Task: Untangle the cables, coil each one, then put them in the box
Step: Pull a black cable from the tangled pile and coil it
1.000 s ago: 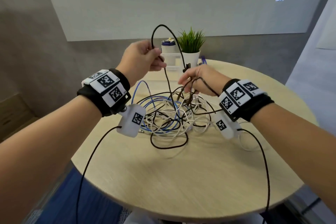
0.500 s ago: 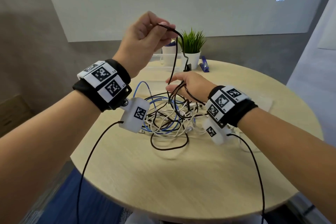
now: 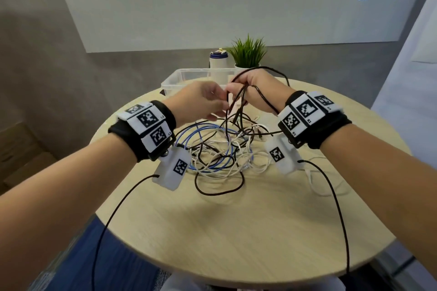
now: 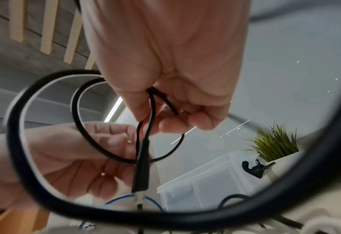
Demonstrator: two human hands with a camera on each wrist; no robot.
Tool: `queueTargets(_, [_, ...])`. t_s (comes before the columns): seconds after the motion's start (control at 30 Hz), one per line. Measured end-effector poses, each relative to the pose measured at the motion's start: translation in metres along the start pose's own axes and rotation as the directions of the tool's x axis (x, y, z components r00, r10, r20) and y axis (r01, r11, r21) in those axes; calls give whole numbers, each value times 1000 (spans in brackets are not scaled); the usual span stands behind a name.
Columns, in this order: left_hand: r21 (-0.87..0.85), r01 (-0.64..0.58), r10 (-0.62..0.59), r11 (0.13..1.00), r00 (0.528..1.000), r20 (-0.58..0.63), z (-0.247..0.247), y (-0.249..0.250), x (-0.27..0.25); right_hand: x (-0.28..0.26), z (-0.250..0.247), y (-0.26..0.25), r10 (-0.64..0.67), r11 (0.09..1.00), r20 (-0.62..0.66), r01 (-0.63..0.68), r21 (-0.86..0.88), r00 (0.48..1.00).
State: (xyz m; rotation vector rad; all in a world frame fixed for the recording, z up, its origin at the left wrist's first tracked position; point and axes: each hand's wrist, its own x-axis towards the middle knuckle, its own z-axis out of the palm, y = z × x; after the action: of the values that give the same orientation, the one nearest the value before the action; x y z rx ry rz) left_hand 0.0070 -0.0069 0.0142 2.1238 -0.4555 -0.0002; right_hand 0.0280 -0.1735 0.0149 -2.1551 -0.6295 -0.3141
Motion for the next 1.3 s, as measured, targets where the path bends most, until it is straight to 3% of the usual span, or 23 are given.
queueTargets(0.13, [134,15,-28,991,995,92,15,-8,0,-2,-6,-5,-8,991,-51,15,131,999])
queueTargets(0.23, [326,17,-74,945,984,163,19,-16,-2,-3,-17,-8,5,972,-116,23,235,993])
queueTargets(0.33, [445,20,-62,895,995,79,15,-21,-2,-2,-25,-6,71,952,-168,-16,306,983])
queueTargets(0.4, [411,16,-4,911,1000,-30,9,-18,0,0,-28,-3,152,945,-190,-87,315,970])
queueTargets(0.5, [317,-37,68,948,994,-86,1,-10,1,2,-36,10,323,912,-184,-253,323,928])
queueTargets(0.63, [116,-119,141,986,969,-202,-5,-2,4,-7,-34,23,337,940,-34,-338,-47,941])
queueTargets(0.7, [28,-168,169,985,950,-261,-6,3,6,-12,-26,23,382,917,32,-374,-139,924])
queueTargets(0.8, [-73,-248,221,966,940,-260,-4,8,6,-11,-14,18,487,873,70,-485,-50,870])
queueTargets(0.87, [-25,-324,307,946,917,-254,-6,10,7,-8,-14,15,522,853,60,-520,-48,851])
queueTargets(0.93, [31,-397,390,917,880,-272,-11,14,7,-7,-19,14,475,880,31,-475,-18,880])
queueTargets(1.03, [-31,-474,441,880,840,-314,-21,24,9,-10,-20,11,369,917,35,-370,152,929])
queueTargets(1.1, [-54,-497,455,866,829,-326,-27,31,10,-13,-16,10,269,958,65,-274,80,961])
queueTargets(1.23, [-163,-474,417,865,861,-290,-23,35,7,-18,2,12,146,975,157,-169,146,977])
queueTargets(1.3, [-243,-417,349,876,895,-280,-18,33,6,-17,9,13,83,995,141,-91,50,987])
